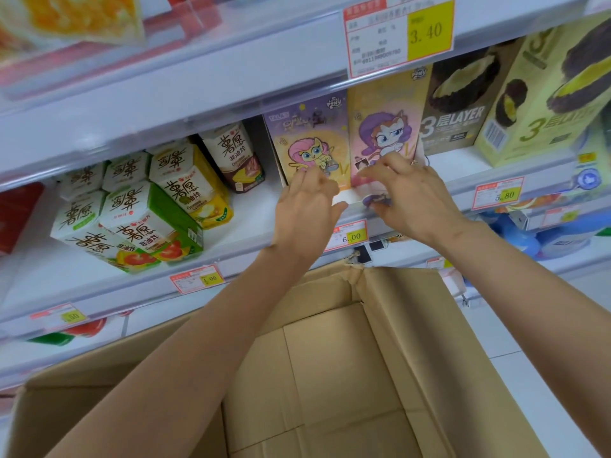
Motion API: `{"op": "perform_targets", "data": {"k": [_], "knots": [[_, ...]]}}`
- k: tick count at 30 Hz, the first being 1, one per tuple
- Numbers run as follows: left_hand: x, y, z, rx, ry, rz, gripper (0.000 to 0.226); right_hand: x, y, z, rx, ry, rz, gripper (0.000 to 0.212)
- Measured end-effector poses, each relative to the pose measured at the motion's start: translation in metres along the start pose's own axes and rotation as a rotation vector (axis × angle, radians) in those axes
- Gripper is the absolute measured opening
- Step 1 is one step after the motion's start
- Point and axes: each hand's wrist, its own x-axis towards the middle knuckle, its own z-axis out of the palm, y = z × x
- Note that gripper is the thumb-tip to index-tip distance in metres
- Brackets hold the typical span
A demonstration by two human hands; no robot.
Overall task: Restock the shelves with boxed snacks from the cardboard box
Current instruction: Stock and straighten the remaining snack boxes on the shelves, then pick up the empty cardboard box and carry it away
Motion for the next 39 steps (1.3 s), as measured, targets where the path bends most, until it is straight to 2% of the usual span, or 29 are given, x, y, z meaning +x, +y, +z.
{"op": "perform_targets", "data": {"k": [6, 8, 11, 13, 21, 25, 28, 35, 39], "knots": [[-0.004, 0.002, 0.013, -0.004, -0.125, -0.012, 0.034, -0.008, 0.004, 0.007, -0.014, -0.021, -0.03, 0.036], [-0.012, 0.001, 0.013, -0.019, -0.053, 0.038, 0.031, -0.016, 0.001, 0.007, 0.009, 0.01, -0.028, 0.043], [-0.045, -0.002, 0.01, -0.103, 0.198, 0.063, 0.026, -0.043, -0.013, 0.001, 0.119, 0.133, 0.015, 0.049], [-0.082, -0.003, 0.007, -0.192, 0.243, 0.031, 0.022, -0.069, -0.026, 0.001, 0.193, 0.152, 0.034, 0.05], [-0.242, 0.004, 0.003, -0.378, 0.01, -0.324, 0.018, -0.172, -0.073, 0.019, 0.507, -0.146, 0.169, 0.04], [-0.29, 0.021, -0.019, -0.392, -0.084, -0.476, 0.017, -0.209, -0.102, 0.004, 0.511, -0.267, 0.2, 0.038], [-0.308, 0.032, -0.039, -0.436, -0.095, -0.596, 0.016, -0.228, -0.123, -0.015, 0.459, -0.319, 0.156, 0.038], [-0.337, 0.047, -0.079, -0.57, -0.032, -0.829, 0.015, -0.248, -0.164, -0.052, 0.447, -0.569, 0.106, 0.036], [-0.355, 0.042, -0.093, -0.598, -0.044, -0.887, 0.016, -0.255, -0.185, -0.059, 0.434, -0.627, 0.106, 0.035]]}}
